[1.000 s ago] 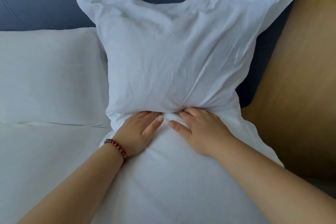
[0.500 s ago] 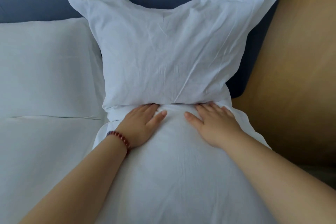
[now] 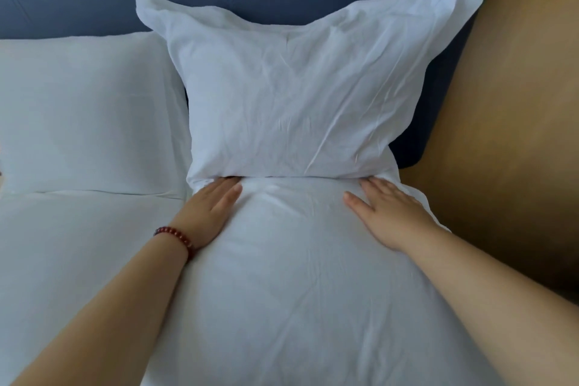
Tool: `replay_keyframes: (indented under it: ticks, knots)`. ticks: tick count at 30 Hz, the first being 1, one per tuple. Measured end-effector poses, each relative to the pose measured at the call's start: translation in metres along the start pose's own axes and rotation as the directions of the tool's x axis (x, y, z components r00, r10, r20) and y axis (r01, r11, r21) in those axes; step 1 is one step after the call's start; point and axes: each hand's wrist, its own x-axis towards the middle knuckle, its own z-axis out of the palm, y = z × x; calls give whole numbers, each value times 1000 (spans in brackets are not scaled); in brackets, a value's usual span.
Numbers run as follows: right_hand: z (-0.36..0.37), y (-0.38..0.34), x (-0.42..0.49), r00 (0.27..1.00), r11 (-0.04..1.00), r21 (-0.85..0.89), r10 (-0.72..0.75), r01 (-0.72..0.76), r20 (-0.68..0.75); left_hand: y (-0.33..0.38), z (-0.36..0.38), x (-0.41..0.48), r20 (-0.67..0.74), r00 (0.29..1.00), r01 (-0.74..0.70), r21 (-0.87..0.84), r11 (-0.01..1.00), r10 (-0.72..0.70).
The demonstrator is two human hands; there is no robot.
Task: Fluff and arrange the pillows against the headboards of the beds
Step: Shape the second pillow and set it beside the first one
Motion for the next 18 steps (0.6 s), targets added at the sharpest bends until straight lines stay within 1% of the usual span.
replay_keyframes:
  ticks: [2,4,6,8,10,12,14,16,18]
  knots:
    - [-6,-6,11,999,1000,-3,-1,1,35,2,2,12,72,997,13,31,999,-15]
    - [-13,-12,19,997,1000,19,3,-5,80,8,1,22,109,992,66,39,997,-70]
    - [-15,-11,18,997,999,50,2,-6,79,7,-6,23,138,986,85,28,996,-88]
    - [-9,-3,6,999,996,88,9,-12,35,0,-14,12,113,994,10,62,998,-17]
    - [3,9,-13,999,989,143,44,-45,9,-10,-13,-6,37,998,-51,101,994,48]
    - [11,18,-28,997,974,210,81,-82,16,-17,-6,-16,20,1000,-1,46,999,0]
    - [15,18,-29,995,968,231,93,-97,28,-15,1,-11,64,996,65,-22,998,-63]
    - [14,13,-22,995,967,232,98,-103,36,-8,3,0,88,992,91,-33,995,-88]
    - [10,7,-16,993,963,245,108,-115,40,0,3,10,110,990,87,-23,996,-84]
